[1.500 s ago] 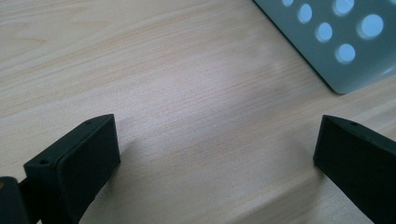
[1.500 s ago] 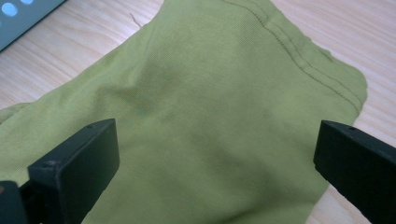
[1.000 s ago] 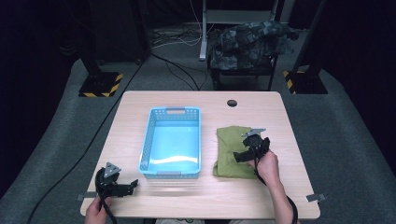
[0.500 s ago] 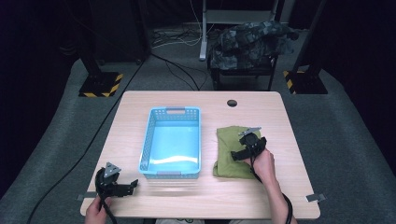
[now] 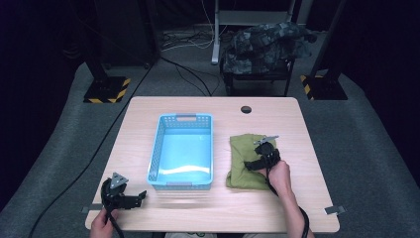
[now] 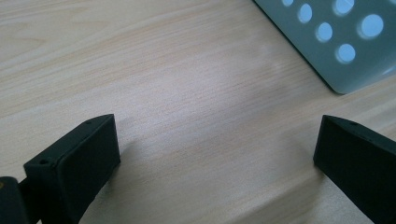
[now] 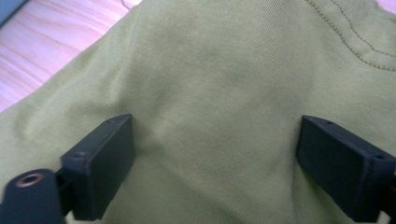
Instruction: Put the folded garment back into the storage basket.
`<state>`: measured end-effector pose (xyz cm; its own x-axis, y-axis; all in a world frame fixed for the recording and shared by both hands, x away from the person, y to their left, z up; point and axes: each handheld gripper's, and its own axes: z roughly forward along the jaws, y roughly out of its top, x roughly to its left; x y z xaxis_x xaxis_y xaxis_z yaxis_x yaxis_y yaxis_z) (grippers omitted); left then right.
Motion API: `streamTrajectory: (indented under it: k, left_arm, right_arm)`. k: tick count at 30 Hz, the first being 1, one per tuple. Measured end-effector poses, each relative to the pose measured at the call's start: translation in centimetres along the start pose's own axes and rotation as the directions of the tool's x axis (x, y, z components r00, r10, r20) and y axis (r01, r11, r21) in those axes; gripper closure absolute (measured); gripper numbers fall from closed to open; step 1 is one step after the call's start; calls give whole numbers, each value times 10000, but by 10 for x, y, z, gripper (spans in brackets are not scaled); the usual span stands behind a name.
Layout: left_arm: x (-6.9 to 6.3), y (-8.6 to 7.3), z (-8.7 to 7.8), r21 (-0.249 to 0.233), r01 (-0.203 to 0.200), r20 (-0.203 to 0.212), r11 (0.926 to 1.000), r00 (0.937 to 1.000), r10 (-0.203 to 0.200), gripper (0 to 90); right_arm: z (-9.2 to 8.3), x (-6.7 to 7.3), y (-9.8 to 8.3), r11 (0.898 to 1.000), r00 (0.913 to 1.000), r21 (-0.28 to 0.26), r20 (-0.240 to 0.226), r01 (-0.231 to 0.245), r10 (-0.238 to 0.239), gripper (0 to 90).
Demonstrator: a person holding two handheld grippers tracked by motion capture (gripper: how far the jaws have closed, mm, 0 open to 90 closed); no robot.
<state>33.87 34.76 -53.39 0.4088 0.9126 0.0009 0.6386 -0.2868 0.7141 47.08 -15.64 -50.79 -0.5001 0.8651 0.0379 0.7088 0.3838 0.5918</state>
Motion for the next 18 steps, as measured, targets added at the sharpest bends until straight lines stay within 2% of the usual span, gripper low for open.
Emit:
streamTrajectory:
  k: [10, 11, 18]
  left_arm:
    - [0, 0, 0, 6, -8, 2, 10000, 10000, 8, 0]
    - [0, 0, 0, 0, 0, 2, 10000, 10000, 0, 0]
    - [0, 0, 0, 5, -7, 1, 10000, 10000, 7, 0]
  right_arm:
    - [-5, 0, -2, 9996, 9997, -278, -234, -92, 85, 356]
    - [-6, 0, -2, 9994, 9999, -331, -65, -106, 104, 408]
    - [-7, 2, -3, 9992, 9999, -380, 3, -157, 157, 486]
